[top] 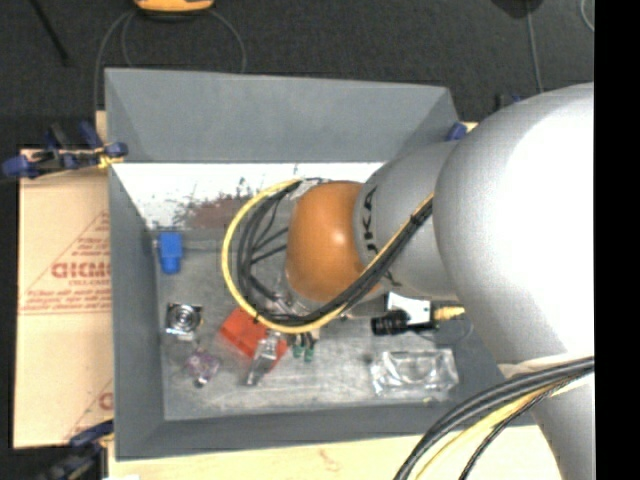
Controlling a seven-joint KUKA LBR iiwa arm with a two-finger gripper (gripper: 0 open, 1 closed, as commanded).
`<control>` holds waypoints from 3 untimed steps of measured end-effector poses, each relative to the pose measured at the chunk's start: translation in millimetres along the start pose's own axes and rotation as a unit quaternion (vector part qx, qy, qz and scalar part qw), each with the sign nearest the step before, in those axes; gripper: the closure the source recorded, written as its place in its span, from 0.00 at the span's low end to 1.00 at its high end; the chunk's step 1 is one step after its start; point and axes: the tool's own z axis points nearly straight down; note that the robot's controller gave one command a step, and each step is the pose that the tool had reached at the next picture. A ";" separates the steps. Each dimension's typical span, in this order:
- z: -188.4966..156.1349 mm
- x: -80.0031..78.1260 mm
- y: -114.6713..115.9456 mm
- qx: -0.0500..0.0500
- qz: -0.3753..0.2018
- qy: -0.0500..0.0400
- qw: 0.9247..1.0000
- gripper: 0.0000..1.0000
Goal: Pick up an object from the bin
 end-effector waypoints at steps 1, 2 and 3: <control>-29.3 11.4 -2.7 0.001 0.056 0.003 0.998 0.00; -45.4 13.0 -3.9 0.001 0.146 0.002 0.989 0.00; -1.5 16.3 -9.2 0.000 0.232 0.000 0.973 0.00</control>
Offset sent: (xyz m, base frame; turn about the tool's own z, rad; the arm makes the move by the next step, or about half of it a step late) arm -0.0129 0.0007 0.0282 0.1136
